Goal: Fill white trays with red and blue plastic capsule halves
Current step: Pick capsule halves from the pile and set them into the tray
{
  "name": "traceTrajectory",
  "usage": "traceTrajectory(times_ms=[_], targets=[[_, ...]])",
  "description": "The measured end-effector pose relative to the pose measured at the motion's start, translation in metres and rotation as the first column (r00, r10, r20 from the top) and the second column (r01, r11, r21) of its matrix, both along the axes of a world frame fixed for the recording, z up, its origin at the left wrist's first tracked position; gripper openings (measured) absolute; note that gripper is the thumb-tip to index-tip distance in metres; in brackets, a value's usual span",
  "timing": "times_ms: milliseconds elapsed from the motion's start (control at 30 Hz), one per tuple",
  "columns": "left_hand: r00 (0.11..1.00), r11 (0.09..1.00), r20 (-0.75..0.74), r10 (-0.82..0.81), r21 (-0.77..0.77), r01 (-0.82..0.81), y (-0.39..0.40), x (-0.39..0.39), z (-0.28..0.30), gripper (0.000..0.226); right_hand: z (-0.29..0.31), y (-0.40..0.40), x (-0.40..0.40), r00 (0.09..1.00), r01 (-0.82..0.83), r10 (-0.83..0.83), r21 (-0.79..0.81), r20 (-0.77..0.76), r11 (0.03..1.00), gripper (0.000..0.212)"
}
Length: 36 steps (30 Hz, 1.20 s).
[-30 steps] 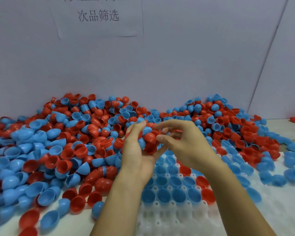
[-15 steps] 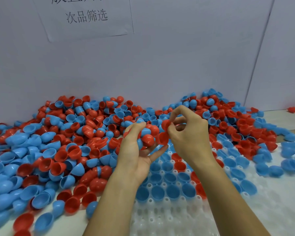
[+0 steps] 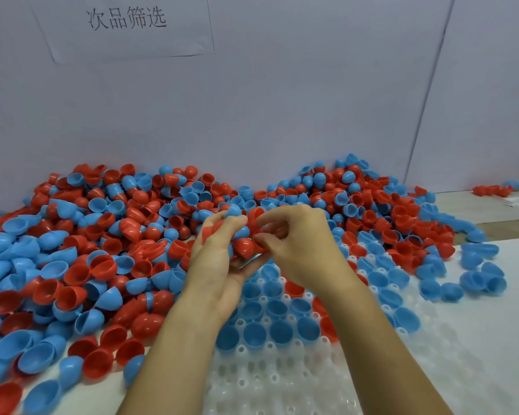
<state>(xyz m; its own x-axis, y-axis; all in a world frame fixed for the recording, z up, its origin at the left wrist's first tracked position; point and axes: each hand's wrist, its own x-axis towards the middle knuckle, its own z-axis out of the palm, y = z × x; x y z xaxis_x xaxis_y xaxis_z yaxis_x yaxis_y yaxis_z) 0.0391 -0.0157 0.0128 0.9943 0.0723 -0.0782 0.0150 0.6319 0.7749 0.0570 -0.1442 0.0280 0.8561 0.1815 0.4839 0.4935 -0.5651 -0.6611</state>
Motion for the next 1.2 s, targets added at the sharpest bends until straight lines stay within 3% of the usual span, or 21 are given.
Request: traceTrajectory(times_ms=[133, 233, 333, 433, 500, 600, 733, 967, 1200], targets=[[0.997, 0.997, 0.037, -0.070, -0.018, 0.070, -0.005, -0.003, 0.000, 0.040, 0.007, -0.008, 0.000, 1.000, 0.030, -0.031, -0.042, -0.004, 0.999, 0.019], [0.994, 0.987, 0.054, -0.098, -0.120, 0.104, -0.005, -0.005, 0.004, 0.050, 0.015, -0.015, -0.004, 0.998, 0.058, -0.056, -0.035, 0.035, 0.998, 0.018], [0.998, 0.979, 0.031, -0.046, -0.196, 0.051, -0.001, -0.004, 0.007, 0.051, 0.026, -0.033, -0.007, 0.995, 0.094, -0.093, -0.018, 0.037, 0.995, 0.017], [1.000, 0.977, -0.005, -0.009, -0.212, 0.008, 0.003, -0.004, 0.008, 0.046, 0.037, -0.071, -0.013, 0.991, 0.133, -0.135, -0.135, -0.005, 0.982, 0.017], [1.000, 0.975, -0.030, 0.006, -0.221, -0.012, 0.004, -0.005, 0.009, 0.050, 0.042, -0.104, -0.020, 0.981, 0.170, -0.187, -0.253, -0.047, 0.953, 0.016], [0.999, 0.974, -0.044, 0.014, -0.224, -0.024, 0.004, -0.006, 0.010, 0.038, 0.045, -0.148, -0.034, 0.946, 0.205, -0.288, -0.416, -0.149, 0.886, 0.010], [0.999, 0.974, -0.051, 0.021, -0.225, -0.032, 0.004, -0.006, 0.011, 0.036, 0.035, -0.177, -0.047, 0.887, 0.156, -0.389, -0.633, -0.249, 0.759, 0.013], [0.999, 0.972, -0.032, 0.036, -0.231, -0.043, 0.006, -0.007, 0.010, 0.029, -0.004, -0.168, -0.047, 0.862, 0.066, -0.419, -0.756, -0.285, 0.651, 0.023], [0.998, 0.973, -0.047, 0.037, -0.228, -0.047, 0.007, -0.006, 0.010, 0.026, -0.005, -0.163, -0.041, 0.842, 0.006, -0.440, -0.811, -0.312, 0.585, 0.035]])
